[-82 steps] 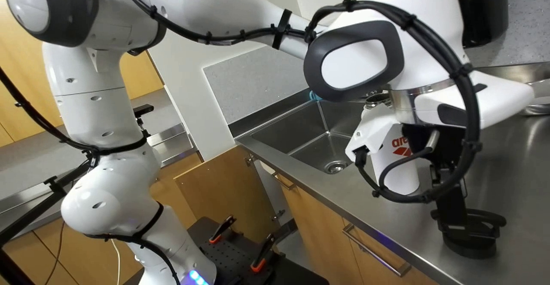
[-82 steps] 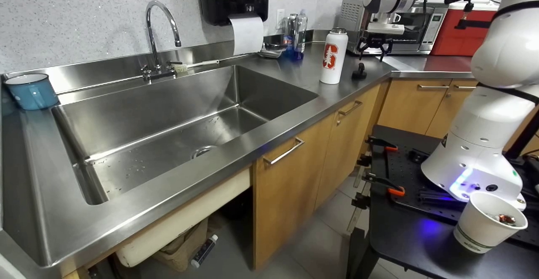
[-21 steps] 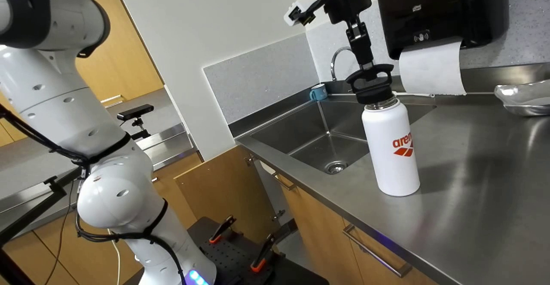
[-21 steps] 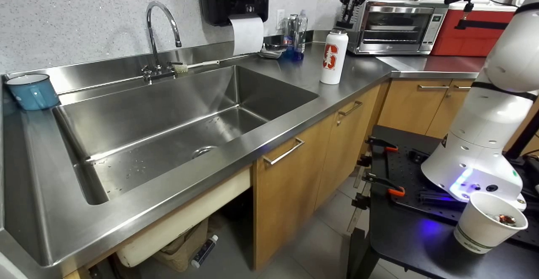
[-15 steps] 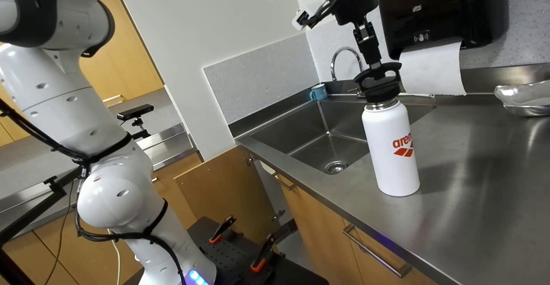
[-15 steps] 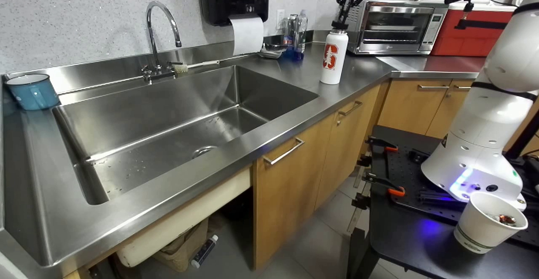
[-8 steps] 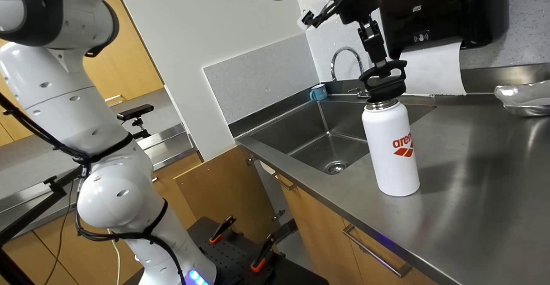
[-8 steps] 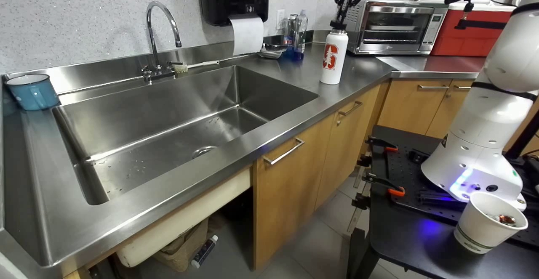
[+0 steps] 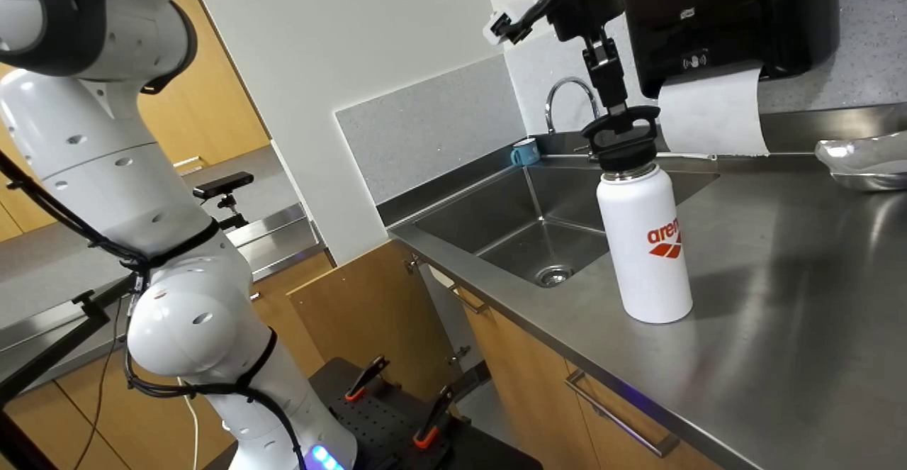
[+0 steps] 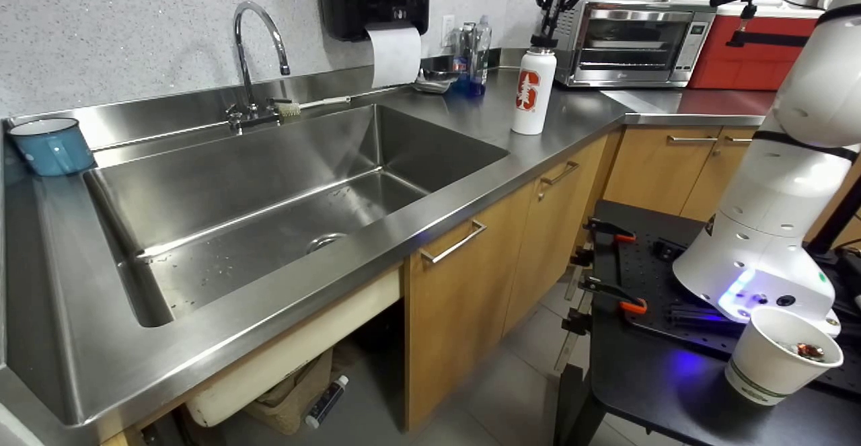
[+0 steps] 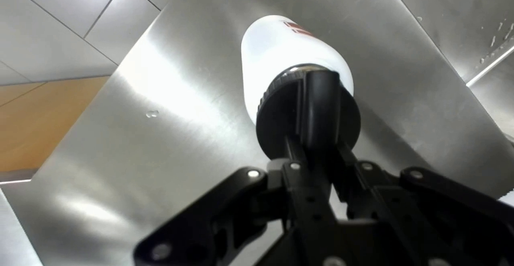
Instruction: Put the lid on the bottle
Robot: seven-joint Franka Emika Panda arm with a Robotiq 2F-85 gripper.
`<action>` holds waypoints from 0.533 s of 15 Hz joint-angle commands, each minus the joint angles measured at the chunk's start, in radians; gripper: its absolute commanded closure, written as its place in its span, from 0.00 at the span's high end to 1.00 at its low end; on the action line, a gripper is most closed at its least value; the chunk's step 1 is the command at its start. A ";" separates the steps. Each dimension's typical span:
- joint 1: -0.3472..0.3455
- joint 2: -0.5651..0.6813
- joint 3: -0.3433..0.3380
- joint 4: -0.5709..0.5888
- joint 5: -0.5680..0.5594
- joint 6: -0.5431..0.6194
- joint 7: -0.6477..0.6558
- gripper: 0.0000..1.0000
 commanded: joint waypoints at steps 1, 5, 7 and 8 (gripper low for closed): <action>0.007 0.020 0.000 0.040 -0.020 -0.062 0.012 0.05; 0.006 0.020 -0.001 0.032 -0.011 -0.040 0.005 0.45; 0.006 0.016 -0.001 0.029 -0.011 -0.036 0.007 0.53; 0.007 0.013 -0.001 0.027 -0.007 -0.034 0.004 0.59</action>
